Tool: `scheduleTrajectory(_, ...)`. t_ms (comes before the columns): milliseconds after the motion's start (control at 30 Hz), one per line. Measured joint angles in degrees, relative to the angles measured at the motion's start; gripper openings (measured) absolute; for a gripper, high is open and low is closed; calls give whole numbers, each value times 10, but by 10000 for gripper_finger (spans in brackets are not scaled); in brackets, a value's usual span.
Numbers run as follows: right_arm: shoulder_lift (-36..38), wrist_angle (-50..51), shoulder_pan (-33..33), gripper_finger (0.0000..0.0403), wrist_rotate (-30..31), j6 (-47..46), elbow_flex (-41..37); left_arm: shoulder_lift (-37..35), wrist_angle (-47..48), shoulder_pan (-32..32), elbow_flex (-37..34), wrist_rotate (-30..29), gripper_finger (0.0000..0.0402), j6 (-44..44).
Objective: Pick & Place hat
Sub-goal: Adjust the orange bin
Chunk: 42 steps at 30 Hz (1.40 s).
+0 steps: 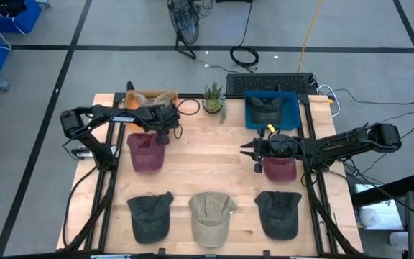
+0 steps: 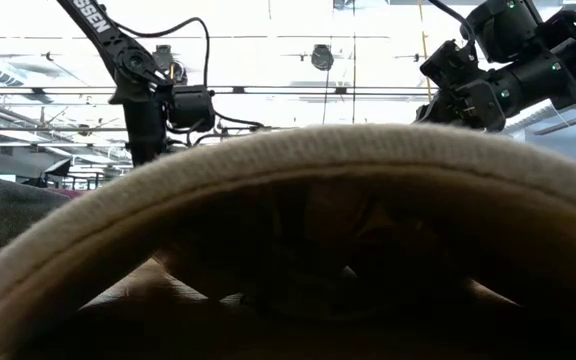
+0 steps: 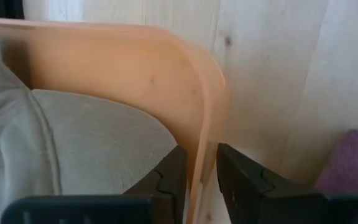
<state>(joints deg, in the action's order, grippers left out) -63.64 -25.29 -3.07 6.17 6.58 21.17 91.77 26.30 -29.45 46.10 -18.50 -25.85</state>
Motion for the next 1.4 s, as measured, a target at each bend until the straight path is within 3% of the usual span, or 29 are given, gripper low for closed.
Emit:
scheduleTrajectory(433, 0, 8, 0, 77, 0, -6, 0, 0, -11, 0, 0, 1, 61, -4)
scheduleTrajectory(1400, 0, 15, -2, 77, -2, -13, -1, -27, 35, 0, 1, 51, 62, 52)
